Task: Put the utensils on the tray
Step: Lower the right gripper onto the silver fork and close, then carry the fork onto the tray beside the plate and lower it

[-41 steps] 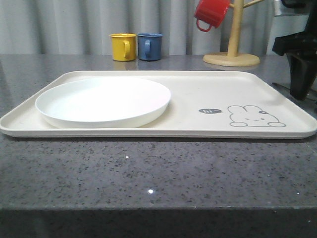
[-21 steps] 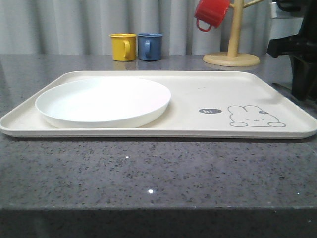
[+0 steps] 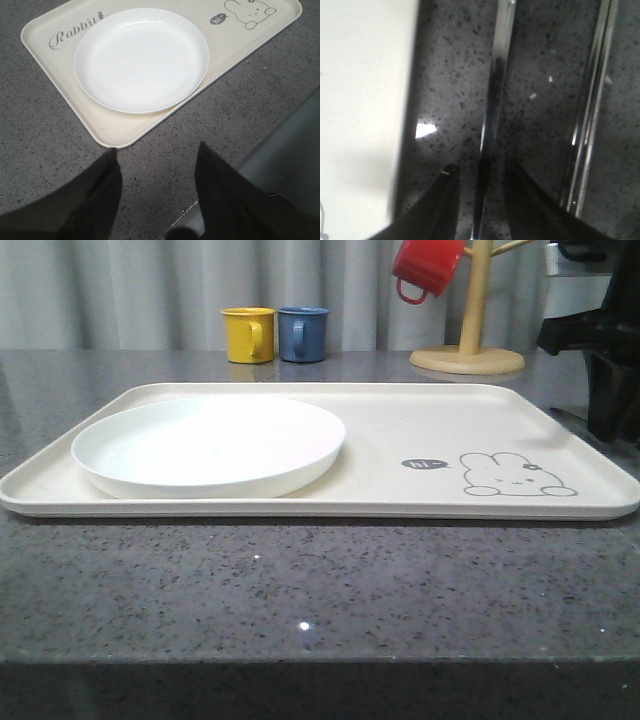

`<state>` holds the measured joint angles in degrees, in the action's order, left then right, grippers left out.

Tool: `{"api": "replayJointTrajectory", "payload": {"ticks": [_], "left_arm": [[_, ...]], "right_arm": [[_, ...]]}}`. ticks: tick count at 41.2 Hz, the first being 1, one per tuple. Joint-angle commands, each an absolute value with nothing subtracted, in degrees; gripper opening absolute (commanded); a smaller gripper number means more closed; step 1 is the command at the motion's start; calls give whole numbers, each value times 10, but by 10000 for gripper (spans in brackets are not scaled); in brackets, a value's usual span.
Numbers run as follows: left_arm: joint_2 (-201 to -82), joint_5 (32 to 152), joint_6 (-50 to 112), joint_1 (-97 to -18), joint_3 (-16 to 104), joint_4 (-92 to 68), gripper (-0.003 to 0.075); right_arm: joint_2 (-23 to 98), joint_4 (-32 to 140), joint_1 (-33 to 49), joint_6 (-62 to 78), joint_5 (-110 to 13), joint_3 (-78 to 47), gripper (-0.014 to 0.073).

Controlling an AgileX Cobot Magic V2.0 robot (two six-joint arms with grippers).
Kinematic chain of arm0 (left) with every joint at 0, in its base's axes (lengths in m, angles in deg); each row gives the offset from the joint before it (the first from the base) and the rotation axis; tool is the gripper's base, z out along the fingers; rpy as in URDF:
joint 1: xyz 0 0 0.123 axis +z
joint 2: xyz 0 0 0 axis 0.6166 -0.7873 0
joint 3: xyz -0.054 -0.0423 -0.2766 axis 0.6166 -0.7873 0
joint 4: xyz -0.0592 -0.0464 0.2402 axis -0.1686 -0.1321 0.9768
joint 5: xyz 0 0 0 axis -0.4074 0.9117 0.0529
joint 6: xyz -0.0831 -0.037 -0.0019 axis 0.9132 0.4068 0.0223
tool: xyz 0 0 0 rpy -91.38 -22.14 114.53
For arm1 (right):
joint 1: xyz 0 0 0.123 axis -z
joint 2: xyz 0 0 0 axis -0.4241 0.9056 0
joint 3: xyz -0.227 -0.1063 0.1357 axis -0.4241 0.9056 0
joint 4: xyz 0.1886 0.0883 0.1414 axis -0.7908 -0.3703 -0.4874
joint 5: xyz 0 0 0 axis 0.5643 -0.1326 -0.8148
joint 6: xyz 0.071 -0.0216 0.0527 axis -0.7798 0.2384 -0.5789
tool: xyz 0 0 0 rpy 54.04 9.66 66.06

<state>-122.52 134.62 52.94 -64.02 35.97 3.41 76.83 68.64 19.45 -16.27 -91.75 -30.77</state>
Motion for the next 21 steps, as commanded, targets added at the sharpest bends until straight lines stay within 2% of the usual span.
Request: {"api": "replayJointTrajectory", "payload": {"ticks": [1,7,16,21], "left_arm": [[-1224,1308,534,-644,374,22,338],[-1224,1308,534,-644,374,22,338],[-1224,1308,534,-644,374,22,338],[-1224,1308,534,-644,374,22,338]], "right_arm": [[749,685,197,-163,-921,-326,243],[756,681,197,-163,-929,-326,199],[753,666,197,-163,-915,-326,17],[749,670,197,-163,-916,-326,-1]]}}
